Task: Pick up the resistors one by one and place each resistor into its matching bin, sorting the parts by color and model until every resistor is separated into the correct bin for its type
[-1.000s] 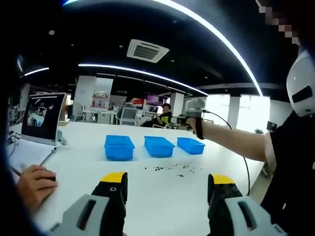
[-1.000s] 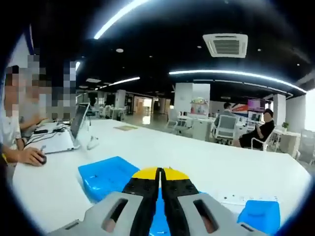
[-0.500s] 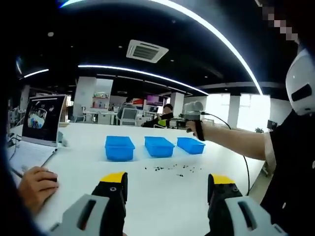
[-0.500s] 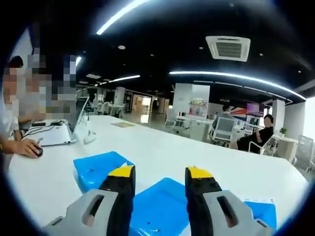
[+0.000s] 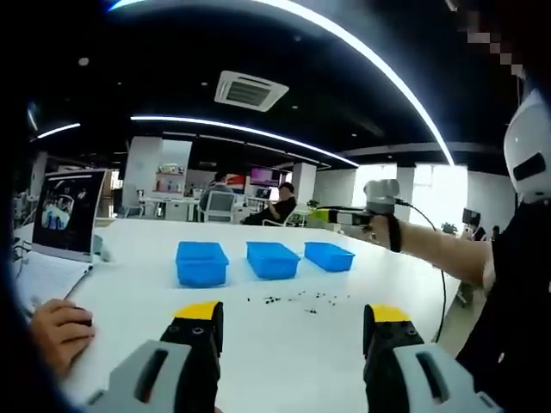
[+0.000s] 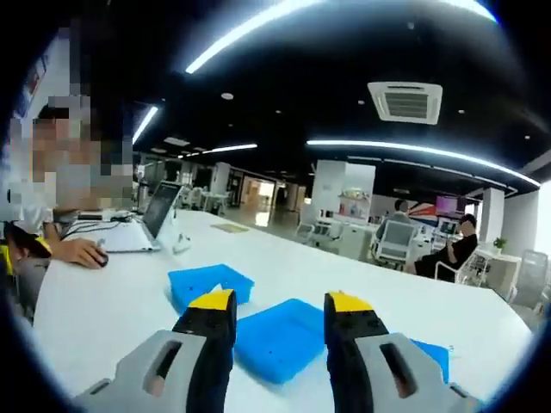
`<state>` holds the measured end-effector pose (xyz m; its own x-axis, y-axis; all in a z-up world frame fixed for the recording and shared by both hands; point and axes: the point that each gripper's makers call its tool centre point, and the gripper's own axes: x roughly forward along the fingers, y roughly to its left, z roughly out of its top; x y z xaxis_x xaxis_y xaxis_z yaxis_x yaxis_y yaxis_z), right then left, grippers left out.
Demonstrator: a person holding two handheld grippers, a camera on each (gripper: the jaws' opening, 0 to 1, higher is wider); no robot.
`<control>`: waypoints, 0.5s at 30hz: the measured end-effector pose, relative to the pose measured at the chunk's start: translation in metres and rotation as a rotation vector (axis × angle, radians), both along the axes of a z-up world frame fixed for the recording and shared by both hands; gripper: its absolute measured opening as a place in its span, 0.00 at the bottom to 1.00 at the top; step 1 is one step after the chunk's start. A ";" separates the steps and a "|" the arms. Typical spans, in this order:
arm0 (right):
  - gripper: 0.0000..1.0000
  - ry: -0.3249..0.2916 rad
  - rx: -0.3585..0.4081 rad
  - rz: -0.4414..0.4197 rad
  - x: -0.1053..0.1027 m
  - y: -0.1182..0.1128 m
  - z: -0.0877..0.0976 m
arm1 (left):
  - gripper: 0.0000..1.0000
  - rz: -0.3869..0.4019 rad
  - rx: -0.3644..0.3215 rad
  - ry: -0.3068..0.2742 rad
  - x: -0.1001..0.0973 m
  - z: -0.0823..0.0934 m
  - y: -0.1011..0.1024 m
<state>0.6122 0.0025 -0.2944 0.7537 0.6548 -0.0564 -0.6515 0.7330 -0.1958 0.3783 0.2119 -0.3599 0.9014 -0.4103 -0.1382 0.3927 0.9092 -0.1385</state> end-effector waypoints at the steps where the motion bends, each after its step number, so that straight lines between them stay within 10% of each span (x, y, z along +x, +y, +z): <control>1: 0.42 -0.001 0.010 0.006 -0.010 -0.005 0.001 | 0.67 -0.003 0.000 -0.001 0.001 0.000 -0.001; 15: 0.43 0.009 0.098 0.038 -0.141 -0.059 -0.019 | 0.67 -0.045 0.004 -0.018 0.011 0.006 -0.011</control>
<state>0.4717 -0.0569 -0.3129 0.7277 0.6859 0.0026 -0.6808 0.7228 -0.1186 0.3896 0.2007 -0.3538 0.8842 -0.4503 -0.1241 0.4357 0.8910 -0.1278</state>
